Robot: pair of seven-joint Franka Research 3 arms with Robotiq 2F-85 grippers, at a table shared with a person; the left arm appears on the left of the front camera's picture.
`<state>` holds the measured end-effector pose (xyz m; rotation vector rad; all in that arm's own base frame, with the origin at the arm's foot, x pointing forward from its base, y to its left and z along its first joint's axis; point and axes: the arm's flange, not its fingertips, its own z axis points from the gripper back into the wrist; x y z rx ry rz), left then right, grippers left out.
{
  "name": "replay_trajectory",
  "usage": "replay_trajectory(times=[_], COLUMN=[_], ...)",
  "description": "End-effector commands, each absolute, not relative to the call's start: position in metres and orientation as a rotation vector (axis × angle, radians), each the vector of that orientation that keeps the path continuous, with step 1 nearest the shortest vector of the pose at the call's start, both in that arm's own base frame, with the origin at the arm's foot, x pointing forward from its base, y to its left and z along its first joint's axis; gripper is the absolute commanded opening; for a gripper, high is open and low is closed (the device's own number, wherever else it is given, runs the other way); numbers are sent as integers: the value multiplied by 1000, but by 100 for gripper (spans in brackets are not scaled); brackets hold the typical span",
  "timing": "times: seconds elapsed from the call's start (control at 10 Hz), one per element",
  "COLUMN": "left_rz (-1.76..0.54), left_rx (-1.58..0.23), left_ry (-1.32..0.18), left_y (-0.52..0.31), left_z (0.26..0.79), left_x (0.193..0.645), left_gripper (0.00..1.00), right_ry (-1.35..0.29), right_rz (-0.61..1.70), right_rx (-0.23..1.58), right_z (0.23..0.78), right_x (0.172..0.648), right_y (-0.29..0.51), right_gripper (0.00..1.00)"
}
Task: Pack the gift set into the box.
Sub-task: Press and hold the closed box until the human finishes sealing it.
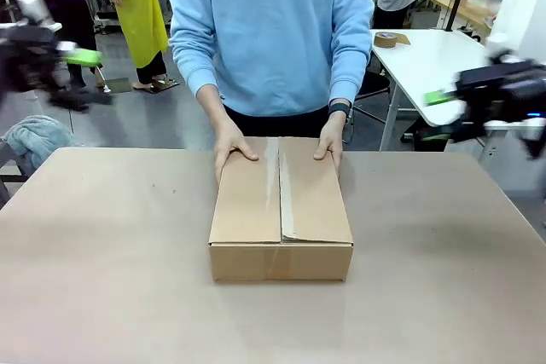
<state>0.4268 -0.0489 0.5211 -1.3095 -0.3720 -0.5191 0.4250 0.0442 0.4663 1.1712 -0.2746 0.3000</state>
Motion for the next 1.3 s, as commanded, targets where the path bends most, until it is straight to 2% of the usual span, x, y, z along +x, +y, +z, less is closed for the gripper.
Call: replay_trajectory(times=[0.0,0.1,0.2,0.3,0.5,0.6,0.9,1.0,1.1,1.2], left_rz=[-898,-972,-1036,-1020,-994,-861,-861,-866,-1088,-1206], left_rx=[-1038,-957,-910,-819,-897,-936,-936,-925,-1033,-1122], left_ry=[-711,-926,-1149,-1303,-1287,-1003,-1003,-1058,-1056,-1043], left_y=[-136,-158,-158,-142,-129,-148,-148,-145,-163,-173], left_z=[518,506,488,469,449,489,489,477,452,427], left_x=[432,429,430,436,453,438,438,442,444,448], left_gripper=[100,100,100,100,100,100,100,100,100,100], right_ry=[-472,-605,-695,-786,-810,-716,-716,-749,-893,-973], right_rz=[832,981,1013,1009,1092,962,962,1004,1241,1352], right_rx=[1139,1132,1140,1203,1276,1117,1117,1136,1078,1113], right_z=[453,451,456,469,481,480,480,477,456,431], right_x=[451,446,438,429,414,435,435,429,439,442], right_y=[118,136,129,104,83,120,120,109,141,158], right_gripper=[100,100,100,100,100,100,100,100,100,100])
